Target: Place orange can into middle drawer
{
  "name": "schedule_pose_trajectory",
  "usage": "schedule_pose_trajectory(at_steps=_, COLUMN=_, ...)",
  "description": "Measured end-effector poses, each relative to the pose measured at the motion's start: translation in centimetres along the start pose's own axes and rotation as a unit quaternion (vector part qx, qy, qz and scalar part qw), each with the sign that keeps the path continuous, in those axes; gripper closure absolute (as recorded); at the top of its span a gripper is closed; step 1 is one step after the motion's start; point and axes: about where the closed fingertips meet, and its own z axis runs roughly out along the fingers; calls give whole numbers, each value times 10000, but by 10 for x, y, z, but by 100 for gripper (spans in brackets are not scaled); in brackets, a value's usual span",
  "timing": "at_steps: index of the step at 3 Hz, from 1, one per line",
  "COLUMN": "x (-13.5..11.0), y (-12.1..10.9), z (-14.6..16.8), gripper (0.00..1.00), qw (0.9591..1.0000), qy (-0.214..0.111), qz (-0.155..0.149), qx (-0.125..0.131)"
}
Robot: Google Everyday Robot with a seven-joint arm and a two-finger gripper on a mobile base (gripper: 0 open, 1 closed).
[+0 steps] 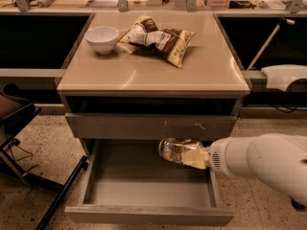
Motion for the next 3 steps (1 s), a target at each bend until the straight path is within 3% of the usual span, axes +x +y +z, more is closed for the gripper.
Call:
schedule_pose_trajectory(at_steps=1, x=55, y=3, z=65, gripper=100, qw=9990, qy=427, qz=-110, qx=2)
schedule_pose_trajectory(at_steps=2, x=102, y=-22, z=107, gripper=100, qw=9971, qy=725, qz=-144, qx=151)
schedule_pose_trajectory(at_steps=3, x=97, y=-33, z=111, gripper=100, qw=9969, qy=708, qz=-204, qx=282)
